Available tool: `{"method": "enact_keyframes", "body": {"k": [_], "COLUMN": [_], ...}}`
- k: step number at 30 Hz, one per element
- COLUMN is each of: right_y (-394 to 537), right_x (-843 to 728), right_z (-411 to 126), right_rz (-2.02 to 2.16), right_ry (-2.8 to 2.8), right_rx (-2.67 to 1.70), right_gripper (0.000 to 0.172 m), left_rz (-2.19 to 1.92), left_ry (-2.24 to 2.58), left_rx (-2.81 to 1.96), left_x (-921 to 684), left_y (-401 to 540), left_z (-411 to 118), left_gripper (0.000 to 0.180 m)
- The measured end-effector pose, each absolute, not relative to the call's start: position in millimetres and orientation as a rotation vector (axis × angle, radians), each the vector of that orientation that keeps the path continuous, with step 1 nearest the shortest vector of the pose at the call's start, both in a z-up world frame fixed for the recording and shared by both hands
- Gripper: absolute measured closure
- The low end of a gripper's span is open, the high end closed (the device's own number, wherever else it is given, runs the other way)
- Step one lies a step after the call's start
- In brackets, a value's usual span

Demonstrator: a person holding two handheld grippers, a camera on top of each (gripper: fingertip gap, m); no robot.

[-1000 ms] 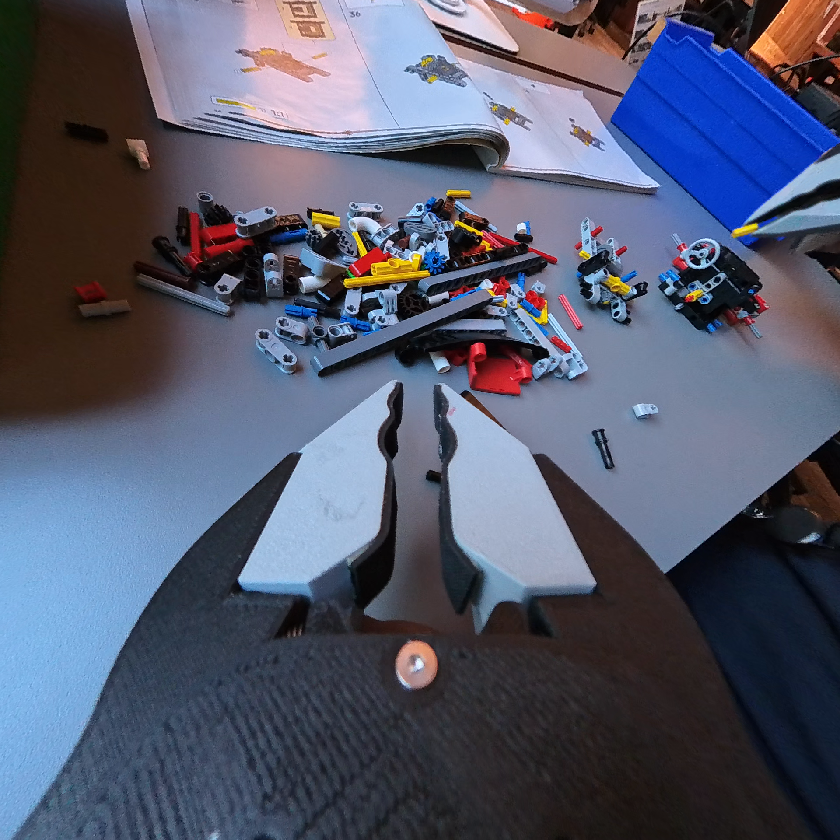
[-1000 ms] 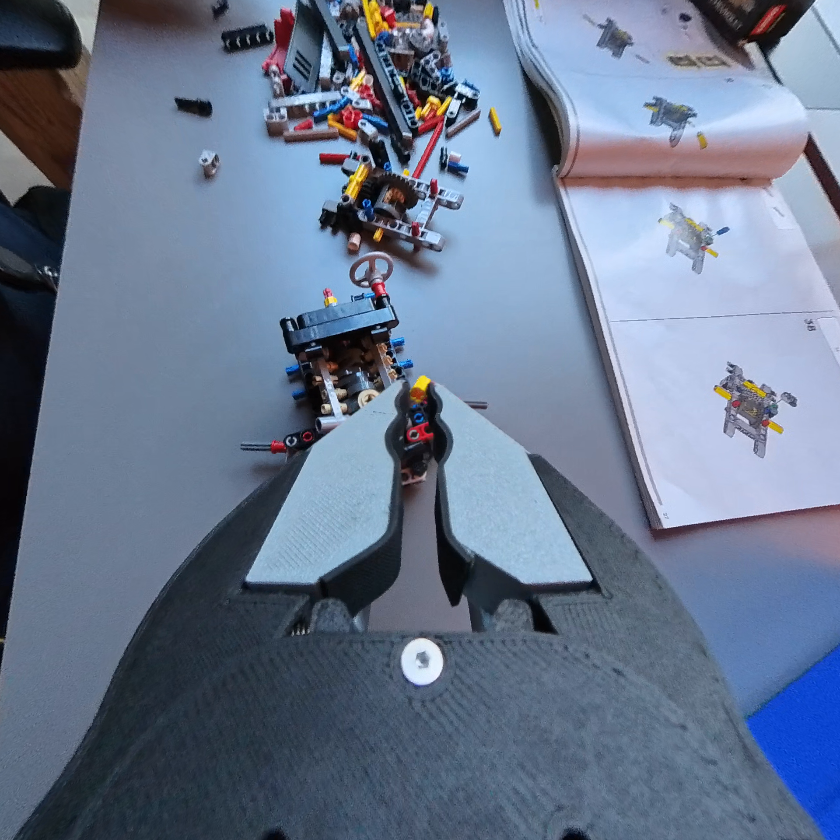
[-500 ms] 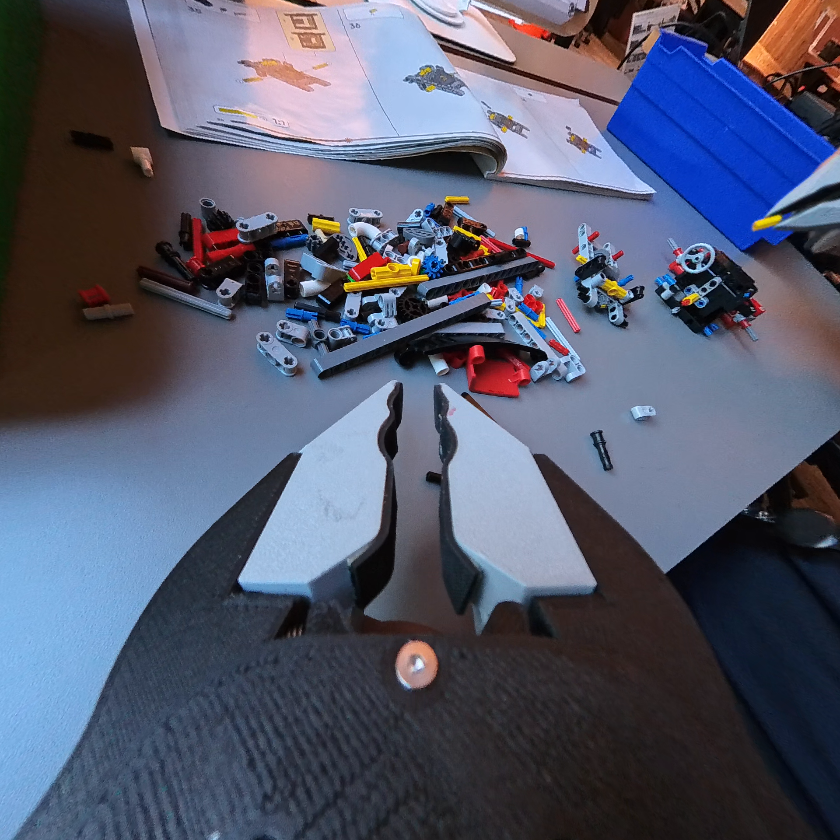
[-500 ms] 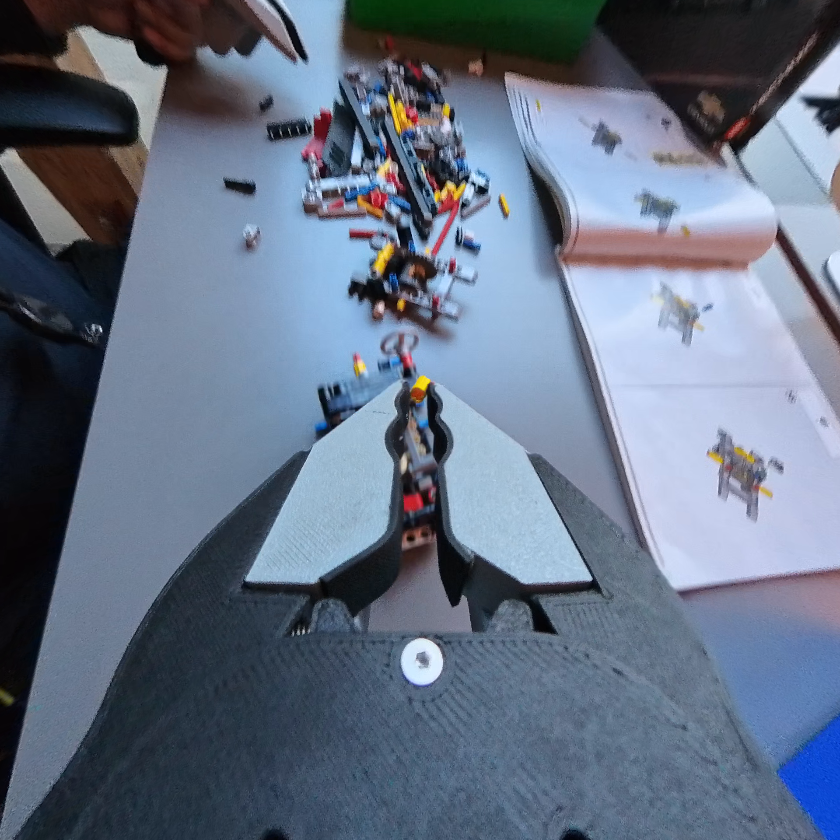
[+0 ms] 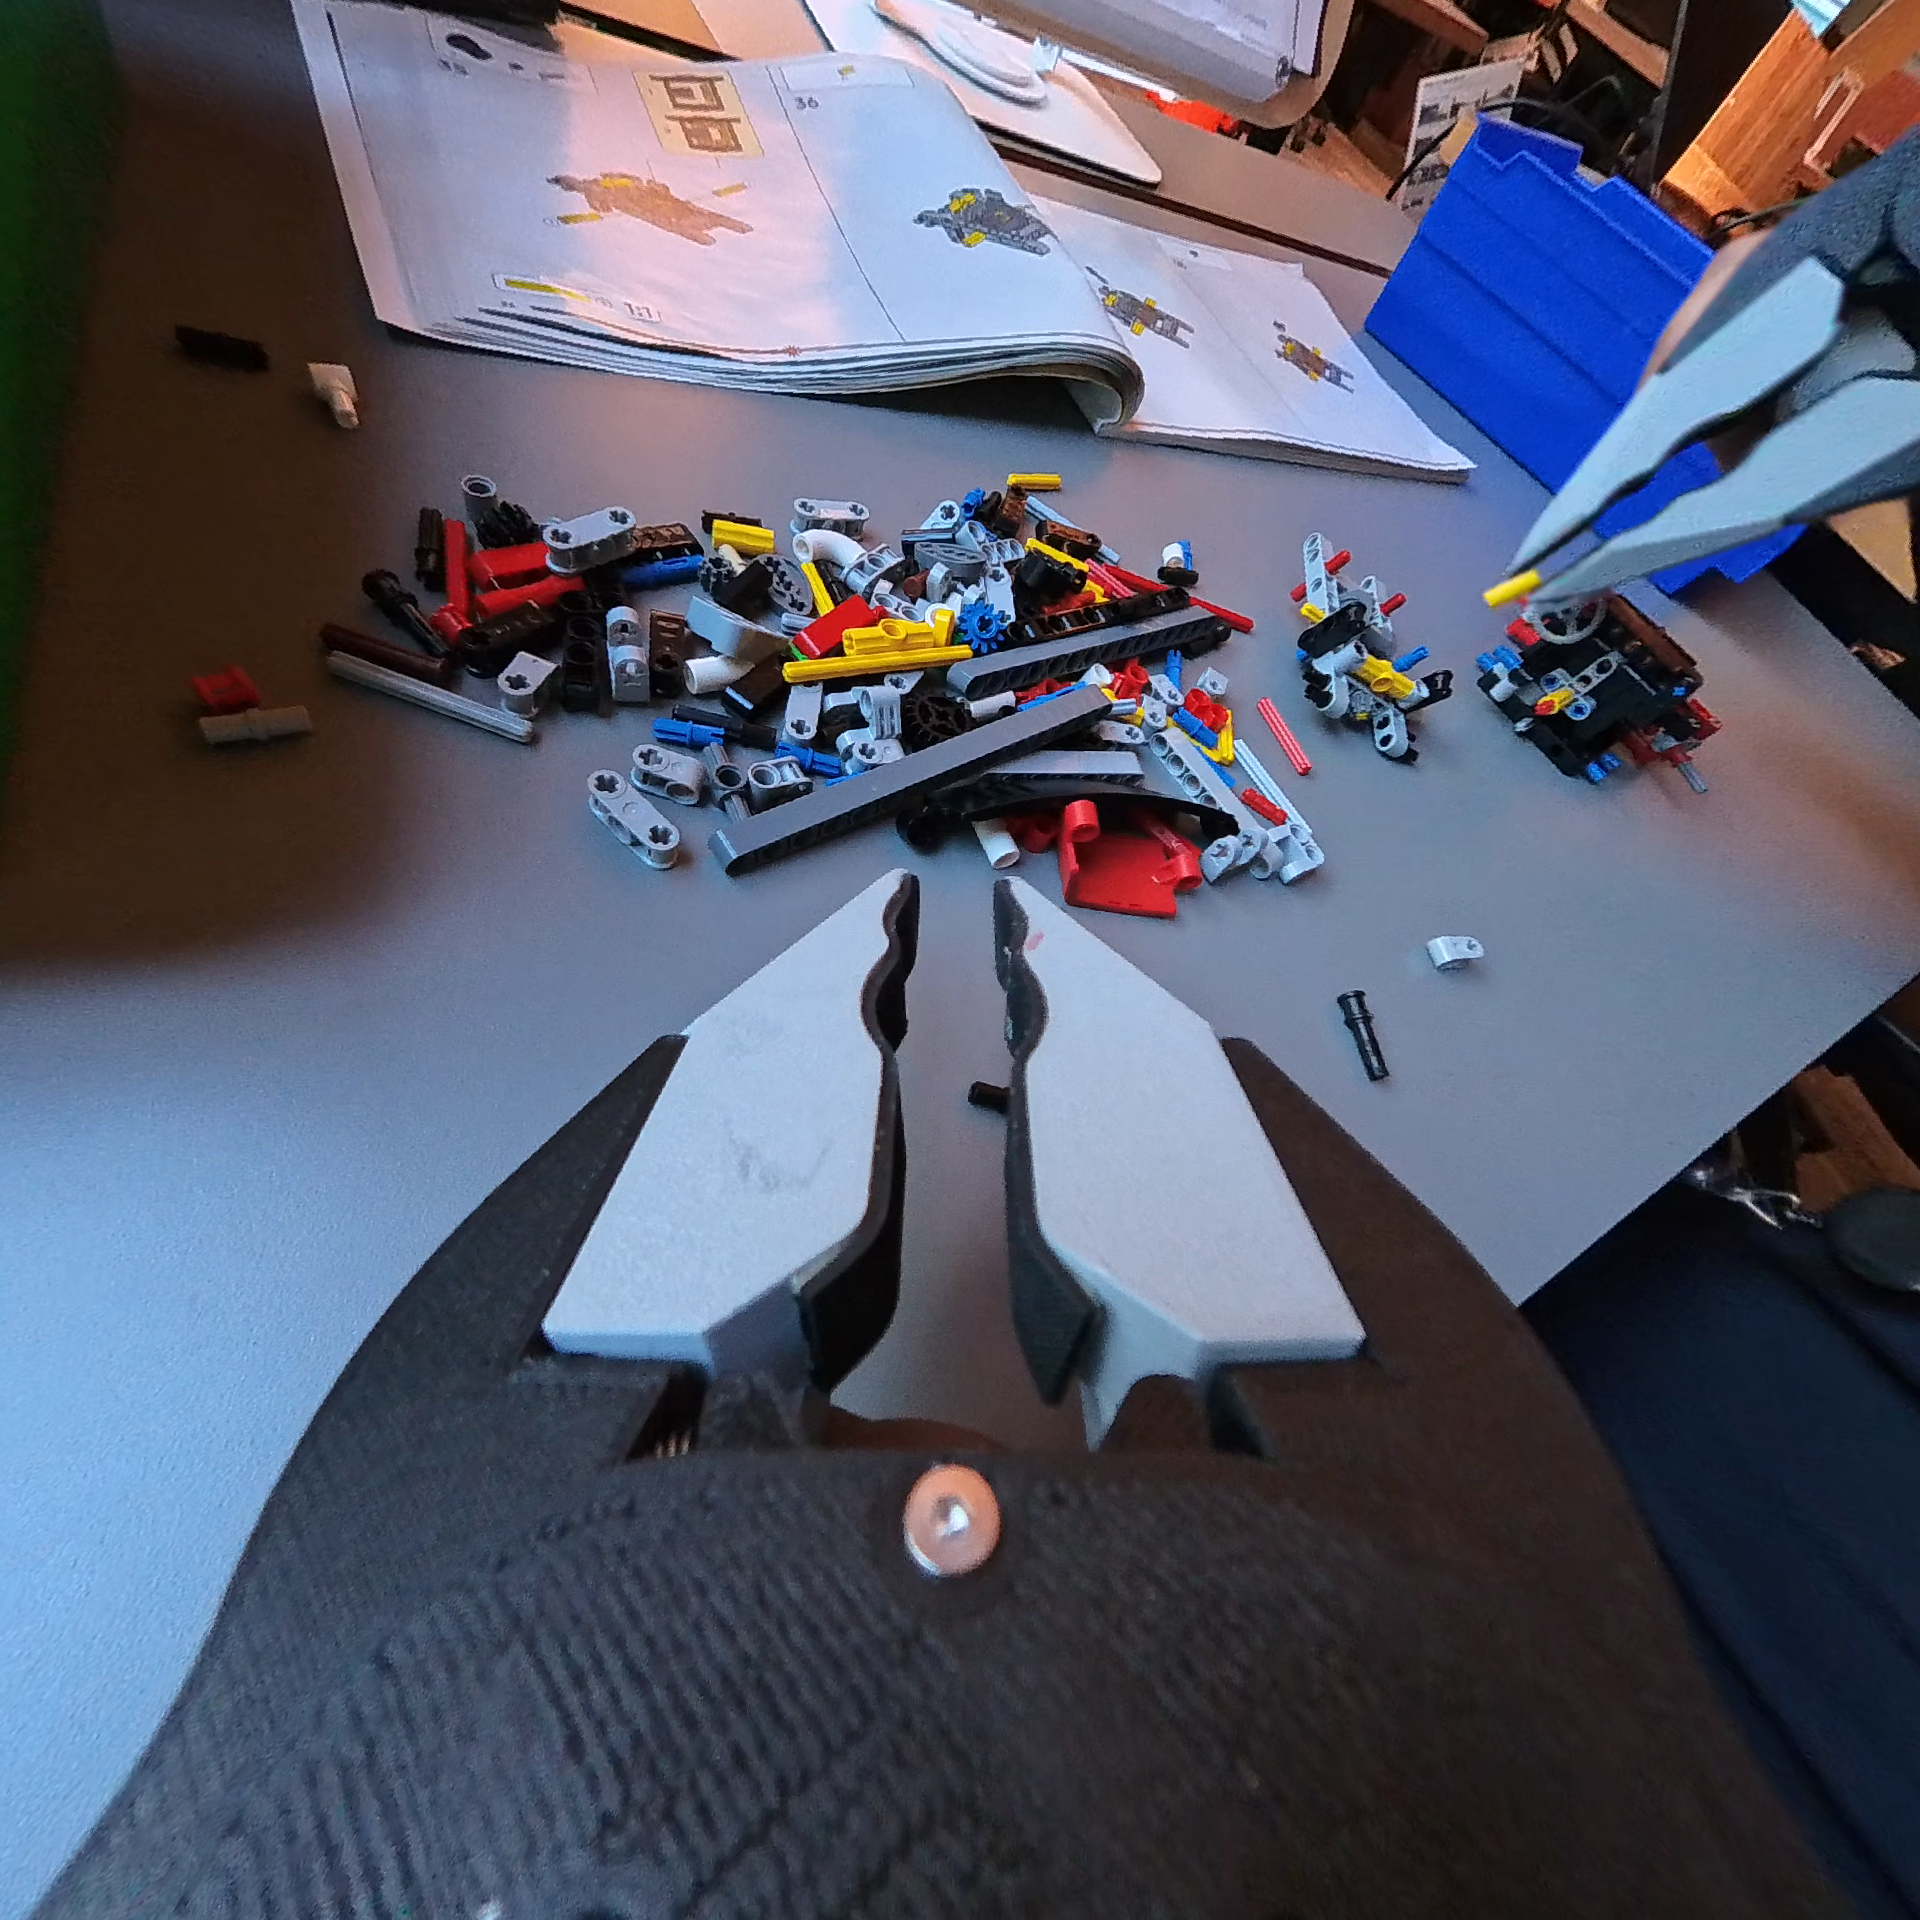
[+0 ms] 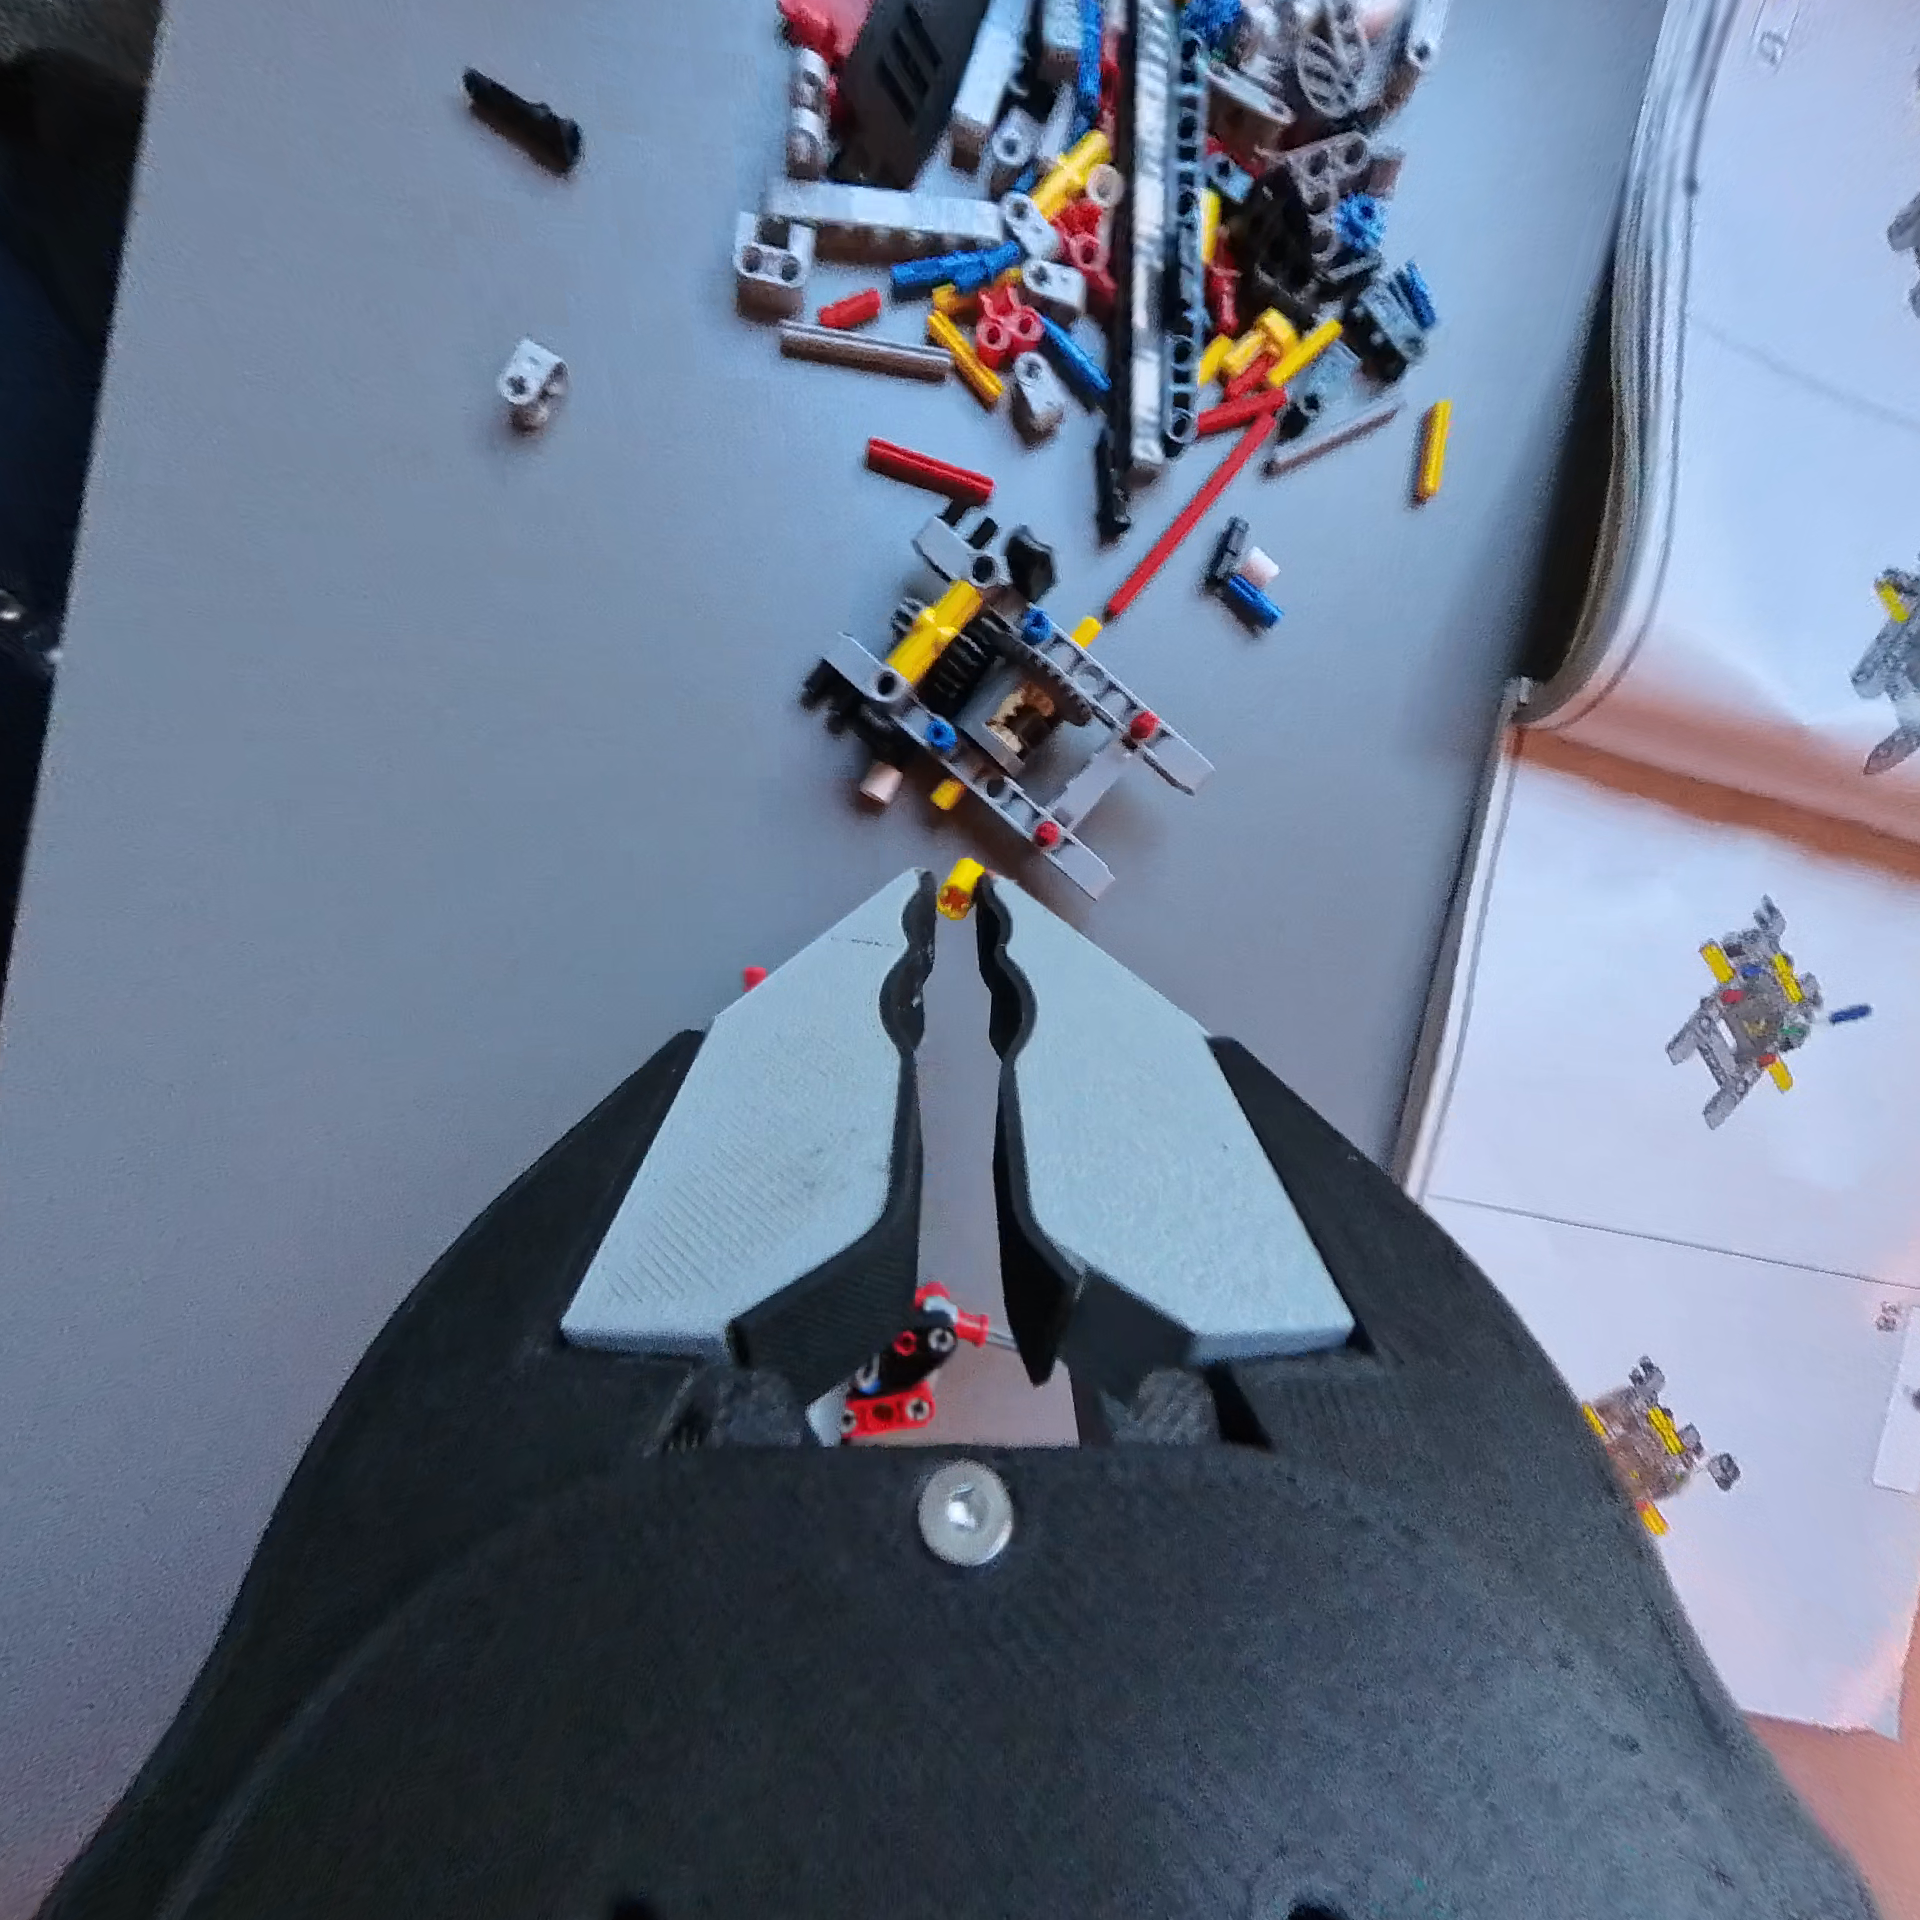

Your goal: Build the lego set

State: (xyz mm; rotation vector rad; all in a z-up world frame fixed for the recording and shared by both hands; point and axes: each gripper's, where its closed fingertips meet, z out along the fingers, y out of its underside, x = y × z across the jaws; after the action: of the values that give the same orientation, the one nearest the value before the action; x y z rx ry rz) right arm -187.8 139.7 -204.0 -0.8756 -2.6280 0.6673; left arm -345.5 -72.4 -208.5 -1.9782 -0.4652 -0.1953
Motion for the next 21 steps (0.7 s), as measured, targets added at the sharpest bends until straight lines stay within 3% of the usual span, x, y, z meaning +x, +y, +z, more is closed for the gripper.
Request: {"method": "enact_keyframes", "body": {"k": [8, 14, 21], "right_y": [161.0, 118.7, 83.1], "right_x": [-230.5, -269.8, -300.9], "right_z": [-176.9, -172.5, -214.2], "right_rz": [0.79, 0.788, 0.59], "right_ry": [-2.44, -2.502, -2.67], "right_rx": [-1.04, -0.975, -0.995], "right_gripper": [0.167, 0.167, 0.167], "left_rz": [-0.204, -0.205, -0.214], "left_ry": [-0.462, -0.462, -0.463], "left_rx": [-1.975, -1.971, -1.955], "left_x": [-345.0, -345.0, -345.4], "left_y": [-72.3, -72.4, -72.8], "left_z": [-208.1, -207.5, -205.5], "left_gripper": [0.169, 0.169, 0.169]}}
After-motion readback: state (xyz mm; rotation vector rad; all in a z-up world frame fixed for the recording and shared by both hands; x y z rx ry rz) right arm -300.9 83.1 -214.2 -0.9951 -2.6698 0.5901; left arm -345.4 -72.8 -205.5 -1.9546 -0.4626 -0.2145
